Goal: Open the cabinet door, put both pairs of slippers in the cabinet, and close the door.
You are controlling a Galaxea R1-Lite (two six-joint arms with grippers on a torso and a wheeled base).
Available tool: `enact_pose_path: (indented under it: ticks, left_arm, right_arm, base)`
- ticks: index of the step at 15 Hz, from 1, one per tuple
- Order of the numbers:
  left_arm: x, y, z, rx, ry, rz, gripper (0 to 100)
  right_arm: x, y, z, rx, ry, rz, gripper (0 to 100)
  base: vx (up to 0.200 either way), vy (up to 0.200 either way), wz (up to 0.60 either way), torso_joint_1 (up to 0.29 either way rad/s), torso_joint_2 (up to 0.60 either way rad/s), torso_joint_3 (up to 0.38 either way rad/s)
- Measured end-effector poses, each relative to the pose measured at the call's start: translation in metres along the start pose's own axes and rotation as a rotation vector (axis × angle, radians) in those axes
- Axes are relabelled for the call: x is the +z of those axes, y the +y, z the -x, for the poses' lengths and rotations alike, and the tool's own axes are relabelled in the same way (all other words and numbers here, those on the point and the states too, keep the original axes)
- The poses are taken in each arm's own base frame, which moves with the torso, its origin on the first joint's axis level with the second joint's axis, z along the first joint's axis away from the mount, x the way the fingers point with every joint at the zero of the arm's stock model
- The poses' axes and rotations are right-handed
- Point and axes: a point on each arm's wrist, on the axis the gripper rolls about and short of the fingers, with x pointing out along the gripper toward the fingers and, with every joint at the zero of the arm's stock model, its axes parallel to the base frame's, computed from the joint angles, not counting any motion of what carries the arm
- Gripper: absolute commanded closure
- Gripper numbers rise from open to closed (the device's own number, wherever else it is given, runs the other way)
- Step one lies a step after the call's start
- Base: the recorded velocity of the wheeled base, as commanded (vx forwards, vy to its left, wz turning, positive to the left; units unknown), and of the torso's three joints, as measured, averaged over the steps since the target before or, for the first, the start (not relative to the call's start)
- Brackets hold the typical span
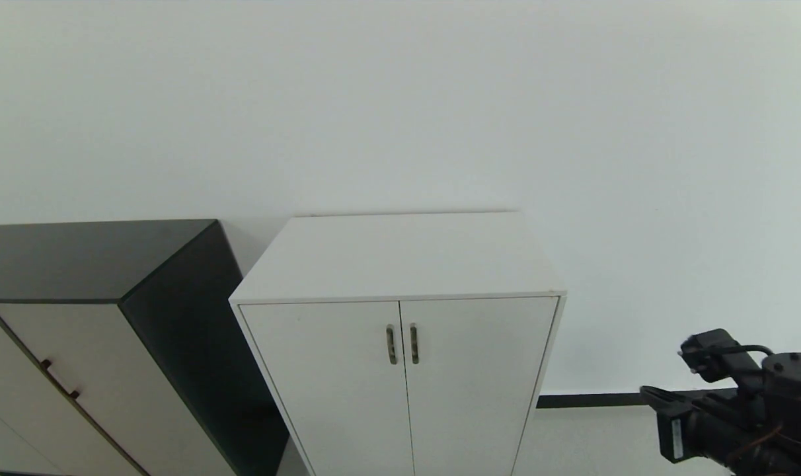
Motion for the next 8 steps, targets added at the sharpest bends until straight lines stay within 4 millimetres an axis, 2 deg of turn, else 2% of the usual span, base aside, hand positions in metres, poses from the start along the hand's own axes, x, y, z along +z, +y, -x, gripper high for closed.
enact_pose_path:
  ticks: [4, 8]
  left_arm:
    - [0.000, 0.000, 0.000, 0.000, 0.000, 0.001, 100]
    - [0.000, 0.000, 0.000, 0.000, 0.000, 0.000, 100]
  right_arm:
    - [-0.021, -0.019, 0.044, -0.059, 0.073, 0.014, 100]
    - [-0.041, -0.028, 0.093, -0.068, 0.073, -0.001, 100]
  base:
    - [0.000, 0.000, 0.00, 0.000, 0.00, 0.000]
    - [0.000, 0.000, 0.00, 0.000, 0.00, 0.000]
